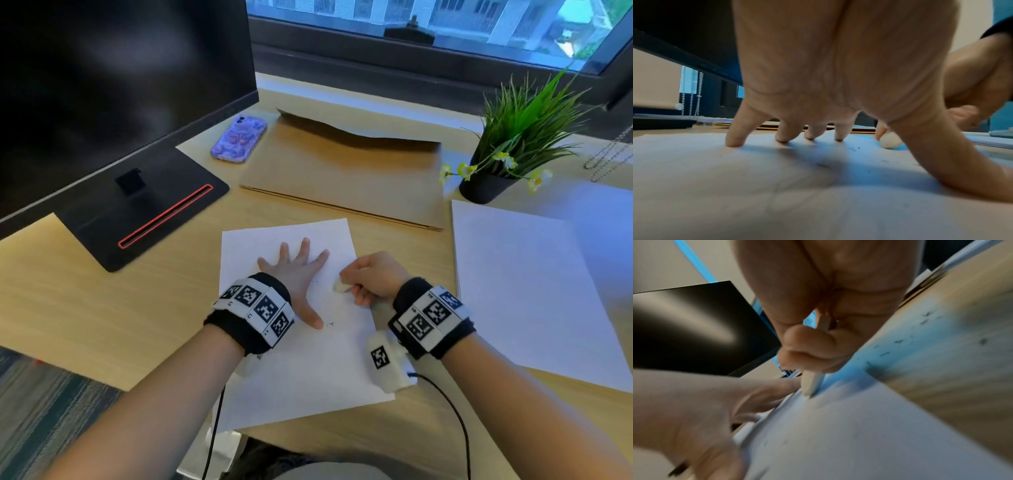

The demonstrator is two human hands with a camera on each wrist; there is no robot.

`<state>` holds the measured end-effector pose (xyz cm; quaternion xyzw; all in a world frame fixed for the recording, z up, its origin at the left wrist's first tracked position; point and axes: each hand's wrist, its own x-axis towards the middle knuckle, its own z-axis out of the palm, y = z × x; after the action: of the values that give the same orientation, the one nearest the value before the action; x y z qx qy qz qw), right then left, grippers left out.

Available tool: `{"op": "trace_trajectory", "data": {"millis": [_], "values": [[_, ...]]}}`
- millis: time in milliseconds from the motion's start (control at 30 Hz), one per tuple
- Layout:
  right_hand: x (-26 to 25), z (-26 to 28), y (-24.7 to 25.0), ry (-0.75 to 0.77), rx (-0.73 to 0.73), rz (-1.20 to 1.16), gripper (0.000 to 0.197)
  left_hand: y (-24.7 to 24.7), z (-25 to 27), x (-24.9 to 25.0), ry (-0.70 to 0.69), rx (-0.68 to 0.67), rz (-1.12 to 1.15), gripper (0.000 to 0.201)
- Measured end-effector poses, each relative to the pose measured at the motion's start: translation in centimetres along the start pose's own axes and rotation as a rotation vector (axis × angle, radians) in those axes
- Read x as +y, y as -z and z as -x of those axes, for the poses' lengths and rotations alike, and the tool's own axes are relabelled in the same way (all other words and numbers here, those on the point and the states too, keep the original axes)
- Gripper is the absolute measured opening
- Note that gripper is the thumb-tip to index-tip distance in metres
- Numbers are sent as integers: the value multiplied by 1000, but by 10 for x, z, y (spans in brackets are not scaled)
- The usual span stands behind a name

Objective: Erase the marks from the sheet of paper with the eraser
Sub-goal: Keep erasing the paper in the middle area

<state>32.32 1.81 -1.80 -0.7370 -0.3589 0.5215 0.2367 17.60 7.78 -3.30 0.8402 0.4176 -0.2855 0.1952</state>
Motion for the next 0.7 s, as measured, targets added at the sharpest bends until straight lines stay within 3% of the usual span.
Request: {"op": "trace_trajectory", "data": {"millis": [100,233,400,467,633,700], "values": [[5,6,-9,30,32,87,7,0,0,1,3,5,6,130],[8,20,-19,44,-188,221,7,0,1,1,0,15,0,129],[-1,3,-4,18,108,56,6,-1,-1,-1,-2,4,15,130],[-1,5,-10,31,149,91,5,-1,-2,-2,0,8,22,132],[6,21,-26,31,-107,231,8,-3,-5,-2,8,14,15,134],[2,13,-20,29,-79,227,9,-3,-5,-2,3,13,15,133]]}}
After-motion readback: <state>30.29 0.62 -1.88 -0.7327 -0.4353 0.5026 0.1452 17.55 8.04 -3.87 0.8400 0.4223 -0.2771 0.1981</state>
